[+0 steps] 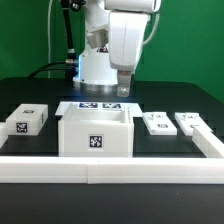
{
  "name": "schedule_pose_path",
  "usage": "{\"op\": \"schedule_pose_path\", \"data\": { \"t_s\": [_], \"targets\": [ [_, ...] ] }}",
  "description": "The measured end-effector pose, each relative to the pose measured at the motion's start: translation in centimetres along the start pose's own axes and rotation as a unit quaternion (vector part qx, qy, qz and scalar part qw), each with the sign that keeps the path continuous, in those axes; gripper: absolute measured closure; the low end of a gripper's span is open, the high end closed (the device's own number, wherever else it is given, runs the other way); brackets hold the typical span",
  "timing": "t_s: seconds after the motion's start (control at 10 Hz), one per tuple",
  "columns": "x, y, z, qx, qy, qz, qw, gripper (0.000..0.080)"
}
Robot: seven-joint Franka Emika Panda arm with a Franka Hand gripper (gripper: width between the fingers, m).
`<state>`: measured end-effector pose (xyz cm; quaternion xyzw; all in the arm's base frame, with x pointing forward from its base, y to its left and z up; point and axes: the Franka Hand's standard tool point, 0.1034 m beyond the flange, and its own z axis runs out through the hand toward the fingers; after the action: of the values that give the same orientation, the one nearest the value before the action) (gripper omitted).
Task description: Assemble cabinet
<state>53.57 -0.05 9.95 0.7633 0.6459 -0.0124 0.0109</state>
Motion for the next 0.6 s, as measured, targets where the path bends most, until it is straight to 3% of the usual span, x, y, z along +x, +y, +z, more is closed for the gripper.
{"op": "schedule_pose_path", "data": {
  "t_s": [0.6],
  "targets": [
    [0.06, -0.14, 0.11, 0.0, 0.0, 0.003, 1.0, 0.0001]
  ]
}}
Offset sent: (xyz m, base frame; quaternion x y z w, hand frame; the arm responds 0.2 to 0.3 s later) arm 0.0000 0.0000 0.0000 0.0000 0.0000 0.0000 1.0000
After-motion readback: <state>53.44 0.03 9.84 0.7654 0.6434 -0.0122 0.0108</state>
